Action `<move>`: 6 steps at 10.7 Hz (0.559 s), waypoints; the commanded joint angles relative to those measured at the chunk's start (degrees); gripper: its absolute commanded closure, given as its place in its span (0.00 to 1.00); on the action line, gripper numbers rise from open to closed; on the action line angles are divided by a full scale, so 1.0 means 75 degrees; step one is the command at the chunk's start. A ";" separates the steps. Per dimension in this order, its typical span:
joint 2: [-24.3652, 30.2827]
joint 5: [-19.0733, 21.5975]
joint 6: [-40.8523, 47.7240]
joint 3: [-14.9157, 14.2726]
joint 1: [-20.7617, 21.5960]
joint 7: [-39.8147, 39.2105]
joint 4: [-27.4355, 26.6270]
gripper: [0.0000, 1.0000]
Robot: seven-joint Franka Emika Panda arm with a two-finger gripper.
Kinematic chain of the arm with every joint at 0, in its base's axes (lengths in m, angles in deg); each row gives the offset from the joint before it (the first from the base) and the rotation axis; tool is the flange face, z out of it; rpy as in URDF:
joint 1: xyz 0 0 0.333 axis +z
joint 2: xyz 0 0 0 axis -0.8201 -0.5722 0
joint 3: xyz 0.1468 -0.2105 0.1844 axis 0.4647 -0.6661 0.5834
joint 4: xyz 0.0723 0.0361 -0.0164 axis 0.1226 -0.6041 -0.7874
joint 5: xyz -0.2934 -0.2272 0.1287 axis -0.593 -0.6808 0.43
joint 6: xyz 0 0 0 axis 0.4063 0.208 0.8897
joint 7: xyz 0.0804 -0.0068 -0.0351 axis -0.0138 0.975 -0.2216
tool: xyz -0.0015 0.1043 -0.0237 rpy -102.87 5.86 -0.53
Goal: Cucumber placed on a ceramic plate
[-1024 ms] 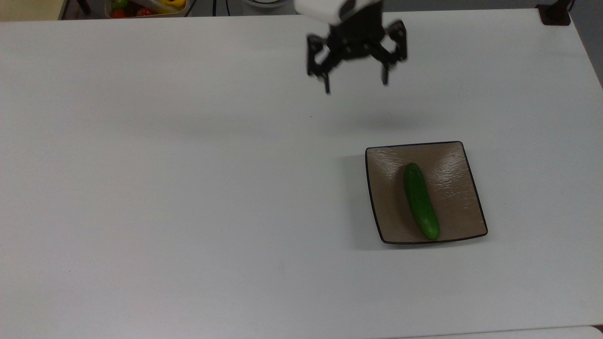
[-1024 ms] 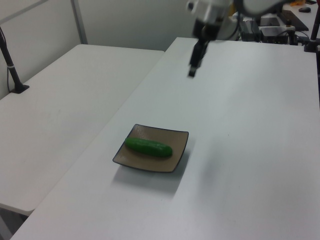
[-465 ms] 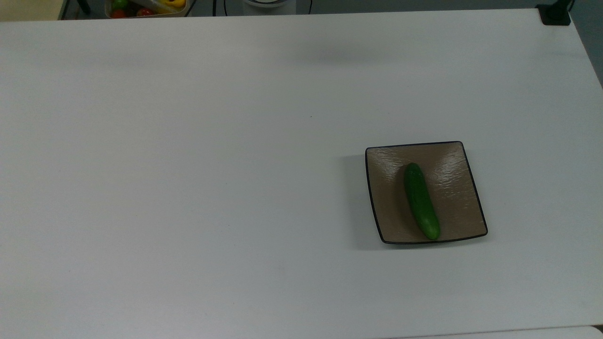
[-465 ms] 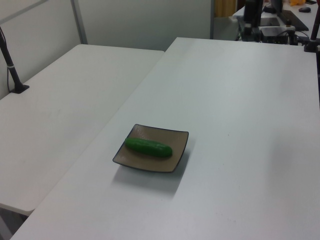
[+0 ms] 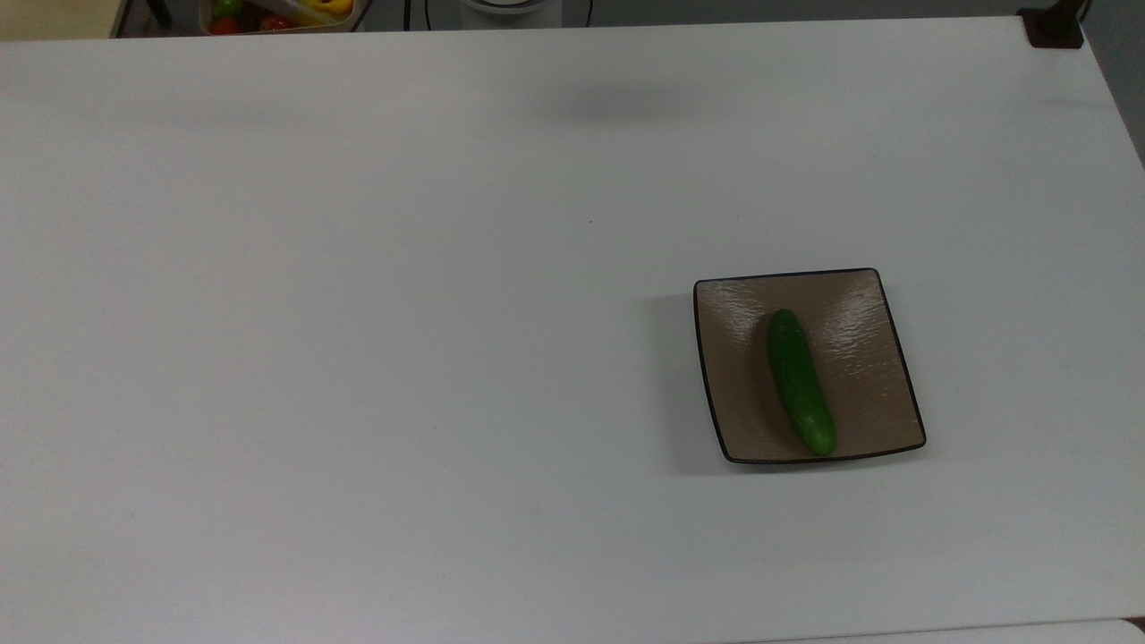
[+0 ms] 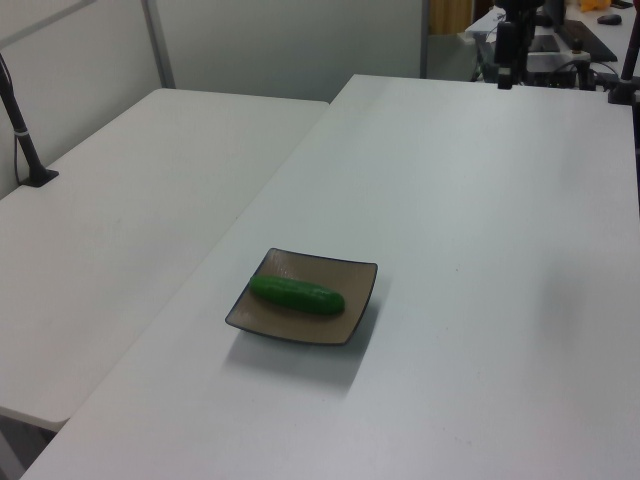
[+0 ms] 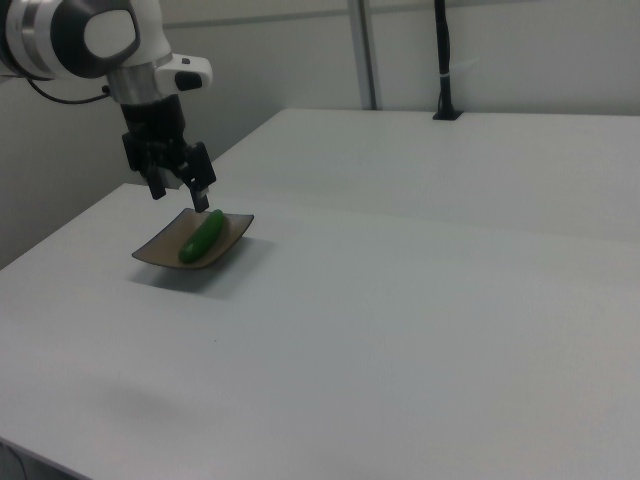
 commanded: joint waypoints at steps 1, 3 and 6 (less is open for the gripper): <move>-0.0023 -0.0095 -0.0939 -0.0084 0.0119 -0.0972 -0.0242 0.00; -0.0130 -0.0095 -0.1129 -0.0084 0.0108 -0.1234 -0.0242 0.00; -0.0271 -0.0095 -0.1118 -0.0084 0.0224 -0.1235 -0.0195 0.00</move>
